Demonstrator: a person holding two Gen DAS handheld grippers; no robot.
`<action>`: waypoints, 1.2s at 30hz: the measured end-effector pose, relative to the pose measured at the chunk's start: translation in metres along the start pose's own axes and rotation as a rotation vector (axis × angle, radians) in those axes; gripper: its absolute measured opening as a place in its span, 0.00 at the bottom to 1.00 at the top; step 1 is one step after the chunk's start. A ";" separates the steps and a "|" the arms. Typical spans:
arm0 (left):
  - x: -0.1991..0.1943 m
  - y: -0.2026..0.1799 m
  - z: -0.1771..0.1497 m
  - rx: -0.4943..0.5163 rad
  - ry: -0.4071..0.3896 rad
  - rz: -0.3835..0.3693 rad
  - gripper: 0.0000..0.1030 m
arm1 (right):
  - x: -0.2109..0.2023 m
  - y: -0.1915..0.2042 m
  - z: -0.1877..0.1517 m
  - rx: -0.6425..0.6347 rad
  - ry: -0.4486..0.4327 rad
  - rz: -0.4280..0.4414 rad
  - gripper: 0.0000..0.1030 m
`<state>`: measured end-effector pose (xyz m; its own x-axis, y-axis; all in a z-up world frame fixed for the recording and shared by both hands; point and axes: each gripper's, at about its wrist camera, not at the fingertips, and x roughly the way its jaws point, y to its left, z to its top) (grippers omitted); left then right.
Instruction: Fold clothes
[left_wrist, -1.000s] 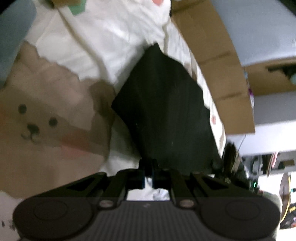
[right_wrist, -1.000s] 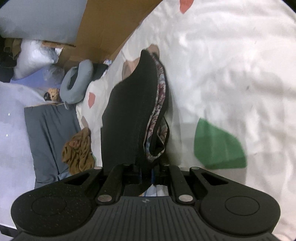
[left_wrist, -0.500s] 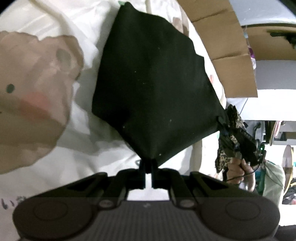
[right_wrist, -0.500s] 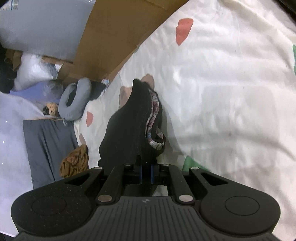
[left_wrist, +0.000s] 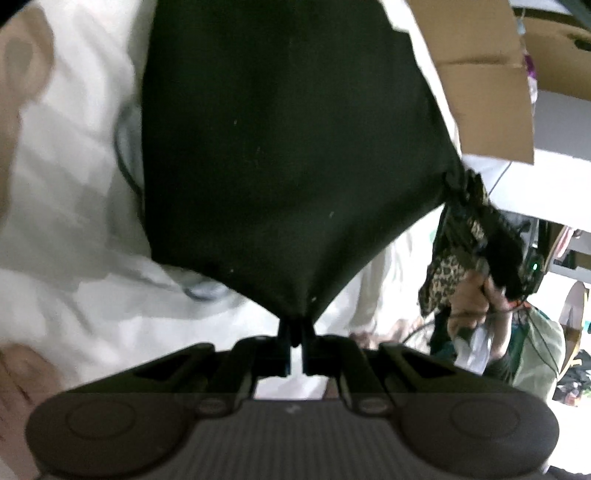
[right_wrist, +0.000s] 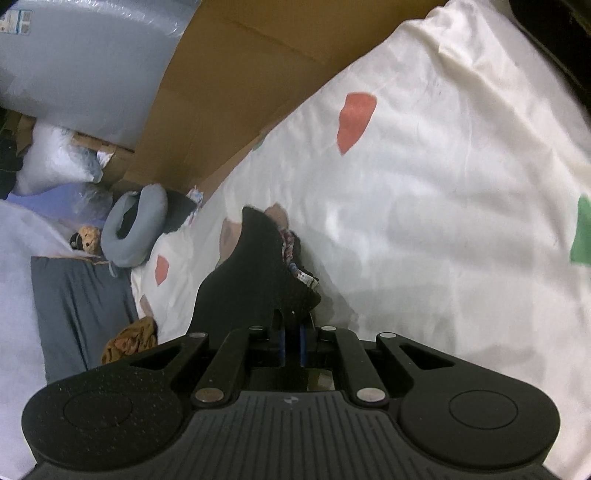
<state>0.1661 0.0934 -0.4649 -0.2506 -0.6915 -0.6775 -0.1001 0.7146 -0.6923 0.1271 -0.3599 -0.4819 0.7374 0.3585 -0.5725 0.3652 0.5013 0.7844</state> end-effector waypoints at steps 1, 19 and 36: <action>0.005 0.000 -0.003 -0.004 0.007 0.003 0.04 | 0.000 -0.001 0.003 0.000 -0.004 -0.003 0.05; 0.048 -0.044 -0.012 0.042 0.098 -0.031 0.04 | -0.020 -0.012 0.027 0.002 -0.060 -0.053 0.04; 0.011 -0.070 0.022 0.225 -0.041 0.096 0.61 | -0.027 -0.030 0.007 0.088 -0.043 -0.115 0.41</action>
<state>0.1910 0.0338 -0.4295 -0.2090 -0.6284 -0.7493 0.1407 0.7389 -0.6589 0.1003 -0.3905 -0.4882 0.7108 0.2680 -0.6503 0.4954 0.4656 0.7333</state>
